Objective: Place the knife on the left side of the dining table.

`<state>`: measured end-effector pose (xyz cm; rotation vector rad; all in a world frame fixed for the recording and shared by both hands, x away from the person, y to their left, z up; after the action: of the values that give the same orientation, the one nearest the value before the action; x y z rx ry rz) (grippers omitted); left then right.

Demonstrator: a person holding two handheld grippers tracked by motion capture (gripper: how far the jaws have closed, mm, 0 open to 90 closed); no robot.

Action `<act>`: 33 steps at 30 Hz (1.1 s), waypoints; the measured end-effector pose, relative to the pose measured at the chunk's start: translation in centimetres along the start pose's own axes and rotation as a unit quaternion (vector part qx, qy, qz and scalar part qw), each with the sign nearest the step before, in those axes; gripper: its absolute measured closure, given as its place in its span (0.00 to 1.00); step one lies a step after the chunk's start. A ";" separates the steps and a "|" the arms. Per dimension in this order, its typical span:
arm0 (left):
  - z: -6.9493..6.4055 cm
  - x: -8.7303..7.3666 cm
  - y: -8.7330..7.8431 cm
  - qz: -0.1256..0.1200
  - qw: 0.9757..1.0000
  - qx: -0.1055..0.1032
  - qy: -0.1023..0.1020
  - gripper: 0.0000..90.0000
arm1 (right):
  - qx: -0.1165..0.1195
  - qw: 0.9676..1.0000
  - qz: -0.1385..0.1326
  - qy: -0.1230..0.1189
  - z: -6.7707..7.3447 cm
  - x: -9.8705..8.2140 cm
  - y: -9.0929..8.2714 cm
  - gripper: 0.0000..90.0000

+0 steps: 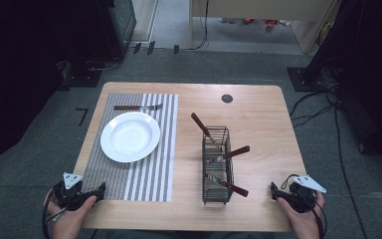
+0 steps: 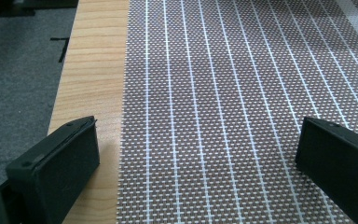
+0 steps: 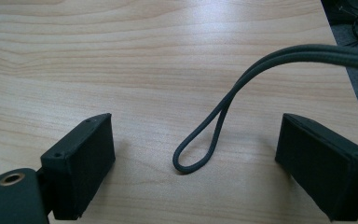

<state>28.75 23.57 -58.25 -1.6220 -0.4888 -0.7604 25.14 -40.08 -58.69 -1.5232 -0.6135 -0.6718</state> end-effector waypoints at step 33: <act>-17.6 14.5 -1.7 -0.111 0.982 -0.113 0.101 0.00 | 0.004 1.000 -0.001 -0.005 0.1 0.0 0.0 0.13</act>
<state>34.04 5.32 -45.55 -1.6924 -0.4535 -1.1705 25.18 -39.98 -58.69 -1.5194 -0.6253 -0.6625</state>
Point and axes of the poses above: each handheld gripper's, and its own axes: y roughly forward along the jaws, x roughly out of its top, z roughly to its left, the point moved 9 cm from there along y, roughly forward along the jaws, and after that the axes turned 5 degrees about -x, right-handed, at the moved point
